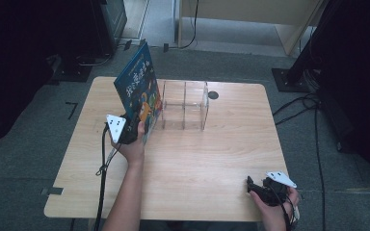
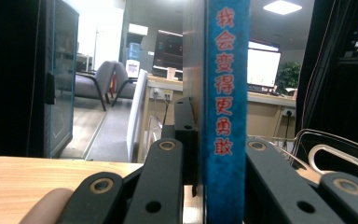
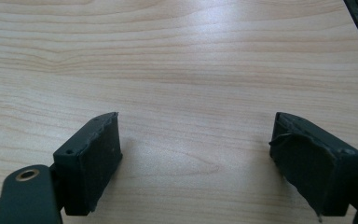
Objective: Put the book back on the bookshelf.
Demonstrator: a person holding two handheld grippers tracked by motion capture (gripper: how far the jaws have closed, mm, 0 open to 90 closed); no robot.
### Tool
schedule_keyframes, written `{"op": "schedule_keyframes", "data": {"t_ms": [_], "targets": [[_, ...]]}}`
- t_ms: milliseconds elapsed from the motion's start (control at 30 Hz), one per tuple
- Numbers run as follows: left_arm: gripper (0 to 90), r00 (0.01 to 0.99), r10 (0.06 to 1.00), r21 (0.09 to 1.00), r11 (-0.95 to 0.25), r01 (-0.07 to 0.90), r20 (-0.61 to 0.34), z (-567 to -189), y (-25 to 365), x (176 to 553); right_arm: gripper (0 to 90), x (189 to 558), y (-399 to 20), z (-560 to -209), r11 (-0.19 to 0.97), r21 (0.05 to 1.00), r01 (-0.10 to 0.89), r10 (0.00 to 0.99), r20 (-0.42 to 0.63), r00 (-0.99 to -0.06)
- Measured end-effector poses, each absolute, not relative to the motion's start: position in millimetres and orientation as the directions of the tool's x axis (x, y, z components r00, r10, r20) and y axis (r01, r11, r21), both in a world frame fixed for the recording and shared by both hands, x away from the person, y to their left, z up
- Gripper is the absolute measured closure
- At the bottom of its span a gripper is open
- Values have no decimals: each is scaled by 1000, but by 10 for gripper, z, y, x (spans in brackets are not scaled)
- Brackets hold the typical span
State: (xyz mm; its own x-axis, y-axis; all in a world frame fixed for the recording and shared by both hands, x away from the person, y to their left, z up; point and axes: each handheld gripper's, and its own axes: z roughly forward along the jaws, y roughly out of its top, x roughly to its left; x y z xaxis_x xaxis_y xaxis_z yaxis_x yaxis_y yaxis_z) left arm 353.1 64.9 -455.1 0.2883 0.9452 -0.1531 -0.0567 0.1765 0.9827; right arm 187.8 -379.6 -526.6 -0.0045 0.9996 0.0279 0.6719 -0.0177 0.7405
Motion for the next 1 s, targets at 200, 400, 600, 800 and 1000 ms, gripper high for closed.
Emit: {"op": "schedule_keyframes", "data": {"t_ms": [200,400,600,800,1000], "targets": [[846,277,947,981,185,-60,-162,-4536,656,3546,155,1875,-3798,-5266,-20,740,672,1000,29,-2],[846,275,949,981,181,-66,-157,-4511,634,3585,155,1875,-3798,-5266,-20,740,672,1000,29,-2],[846,270,949,981,184,-58,-162,-4524,625,3632,155,1875,-3799,-5266,-20,741,672,1000,29,-2],[845,265,953,983,171,-62,-149,-4533,604,3628,157,1875,-3799,-5266,-19,741,671,1000,28,-2],[845,266,951,982,178,-65,-155,-4579,601,3606,158,1875,-3799,-5267,-19,741,671,1000,28,-2]]}}
